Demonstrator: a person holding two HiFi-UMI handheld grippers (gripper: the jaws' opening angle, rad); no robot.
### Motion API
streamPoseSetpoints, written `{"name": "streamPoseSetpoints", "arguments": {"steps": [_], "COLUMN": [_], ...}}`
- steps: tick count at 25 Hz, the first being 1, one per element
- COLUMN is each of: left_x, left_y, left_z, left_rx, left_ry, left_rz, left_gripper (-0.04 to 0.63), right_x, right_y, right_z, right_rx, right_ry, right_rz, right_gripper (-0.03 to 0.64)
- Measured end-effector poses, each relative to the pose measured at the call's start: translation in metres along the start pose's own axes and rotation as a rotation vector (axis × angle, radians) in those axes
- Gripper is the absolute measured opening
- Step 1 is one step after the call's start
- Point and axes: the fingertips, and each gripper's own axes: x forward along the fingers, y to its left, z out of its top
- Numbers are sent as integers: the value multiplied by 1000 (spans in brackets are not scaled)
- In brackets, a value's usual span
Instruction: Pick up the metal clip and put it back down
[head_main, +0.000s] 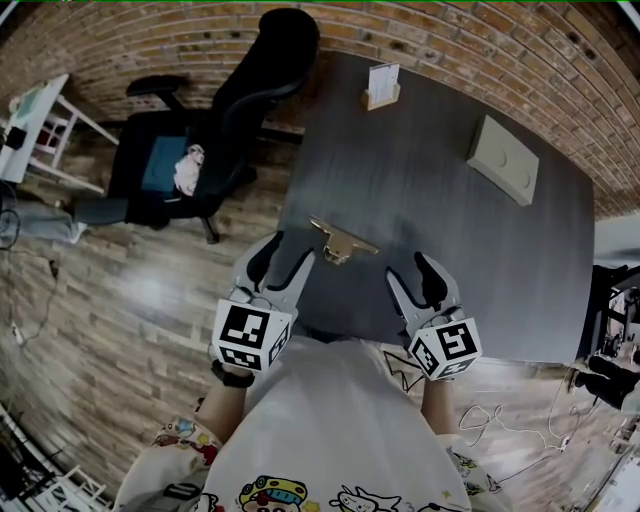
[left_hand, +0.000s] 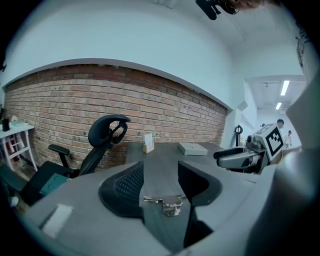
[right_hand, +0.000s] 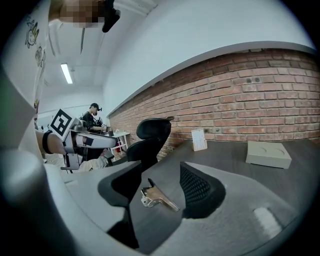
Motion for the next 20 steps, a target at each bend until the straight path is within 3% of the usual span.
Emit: {"name": "streamPoseSetpoints", "arguments": {"steps": [20], "left_x": [1], "left_y": [5], "left_z": [-32], "left_rx": [-56], "left_ry": [54], "left_rz": [22], "left_gripper": [216], "right_x": [55], "right_y": [32], "right_z": [-32], "right_rx": [-87], "right_ry": [139], "right_rz": [173], "right_gripper": [236]}}
